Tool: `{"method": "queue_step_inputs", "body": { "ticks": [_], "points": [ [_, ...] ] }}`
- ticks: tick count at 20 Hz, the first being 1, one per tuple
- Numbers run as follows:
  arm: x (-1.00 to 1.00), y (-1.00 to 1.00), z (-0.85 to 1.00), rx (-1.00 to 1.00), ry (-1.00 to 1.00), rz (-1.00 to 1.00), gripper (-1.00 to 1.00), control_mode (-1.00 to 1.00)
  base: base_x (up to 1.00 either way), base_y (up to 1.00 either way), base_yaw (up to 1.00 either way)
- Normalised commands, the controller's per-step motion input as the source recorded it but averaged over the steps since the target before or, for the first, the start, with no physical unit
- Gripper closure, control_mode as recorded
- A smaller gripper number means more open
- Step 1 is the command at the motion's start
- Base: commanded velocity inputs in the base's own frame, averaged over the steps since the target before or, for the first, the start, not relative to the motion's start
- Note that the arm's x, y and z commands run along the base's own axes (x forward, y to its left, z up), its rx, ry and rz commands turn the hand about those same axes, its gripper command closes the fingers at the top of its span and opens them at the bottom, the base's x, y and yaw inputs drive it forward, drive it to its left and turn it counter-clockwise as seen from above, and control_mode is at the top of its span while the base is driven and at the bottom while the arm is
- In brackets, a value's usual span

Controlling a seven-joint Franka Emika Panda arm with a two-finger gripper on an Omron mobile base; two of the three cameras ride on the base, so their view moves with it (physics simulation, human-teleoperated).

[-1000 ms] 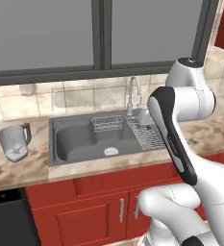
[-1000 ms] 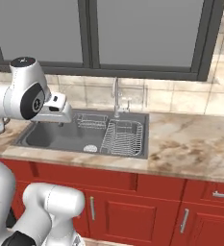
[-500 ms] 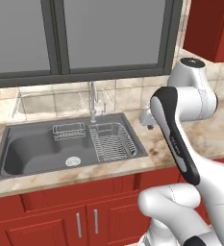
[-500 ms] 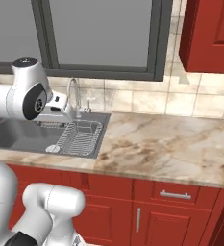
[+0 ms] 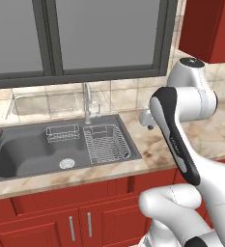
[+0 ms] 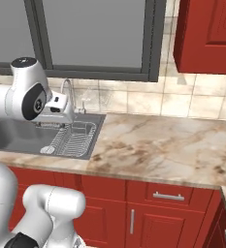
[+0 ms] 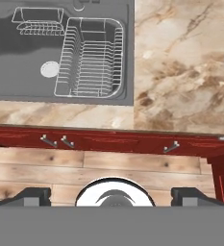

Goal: Turn on the sink faucet and place the jug under the water for a few seconds to fill it up.

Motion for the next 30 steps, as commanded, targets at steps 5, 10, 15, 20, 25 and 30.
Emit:
{"method": "queue_step_inputs", "body": {
  "ticks": [5,10,15,20,25,30],
  "points": [
    [0.0,0.0,0.0,0.0,0.0,0.0,-1.0,1.0,0.0,-0.49,0.0],
    [0.0,0.0,0.0,0.0,0.0,0.0,-1.0,1.0,0.01,-0.23,0.0],
    [0.0,0.0,0.0,0.0,0.0,0.0,-1.0,-1.0,0.0,-0.02,0.0],
    [0.0,0.0,0.0,0.0,0.0,0.0,-1.0,-1.0,0.0,0.0,0.0],
    [0.0,0.0,0.0,0.0,0.0,0.0,-1.0,-1.0,0.0,0.0,0.0],
    [0.03,0.0,-0.02,0.01,0.0,0.0,-1.0,-1.0,0.0,0.0,0.0]
  ]
}}
